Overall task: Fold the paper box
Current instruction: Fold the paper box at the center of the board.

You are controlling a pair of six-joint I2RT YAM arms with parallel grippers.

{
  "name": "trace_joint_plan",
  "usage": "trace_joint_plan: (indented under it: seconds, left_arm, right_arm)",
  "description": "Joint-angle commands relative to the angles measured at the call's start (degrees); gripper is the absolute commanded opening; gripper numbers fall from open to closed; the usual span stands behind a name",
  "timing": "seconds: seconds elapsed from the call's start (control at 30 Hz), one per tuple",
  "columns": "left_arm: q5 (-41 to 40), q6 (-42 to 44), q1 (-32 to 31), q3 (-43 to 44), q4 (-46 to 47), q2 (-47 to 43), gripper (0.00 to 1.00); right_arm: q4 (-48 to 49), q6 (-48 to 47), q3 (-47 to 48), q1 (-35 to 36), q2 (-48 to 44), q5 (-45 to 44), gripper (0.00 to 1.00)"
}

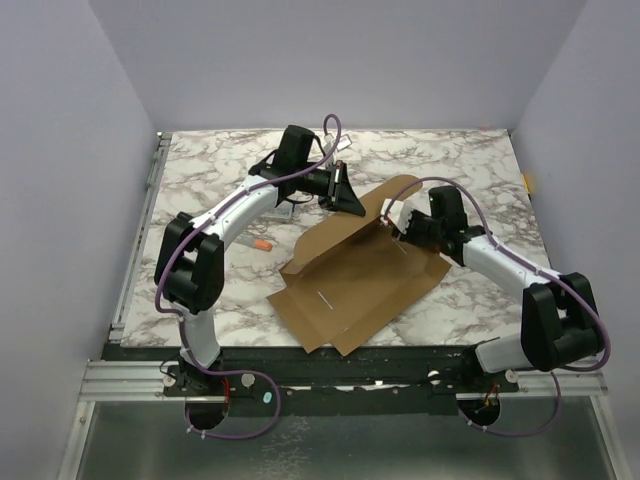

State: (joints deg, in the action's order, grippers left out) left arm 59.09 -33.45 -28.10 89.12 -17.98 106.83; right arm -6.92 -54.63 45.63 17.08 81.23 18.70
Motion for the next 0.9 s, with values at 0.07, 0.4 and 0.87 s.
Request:
trace_joint_plan:
  seconds: [0.07,0.4,0.87]
  left_arm:
    - [0.2,-0.1,-0.3,3.1,-1.7,-0.3,0.00]
    - [-0.9,0.0,-0.3,4.1,-1.8,-0.2,0.00]
    - [-2.2,0.4,-0.3,4.8,-2.5,-1.1,0.00]
  right_arm:
    - [-4.9,8.1,2.8,-9.8,-6.5,13.7,0.41]
    - [-12.3,7.6,-2.3,-23.2,-10.4,21.6,0.68]
    - [-37.2,-18.8,-1.8,-36.5,-4.4,33.9,0.52]
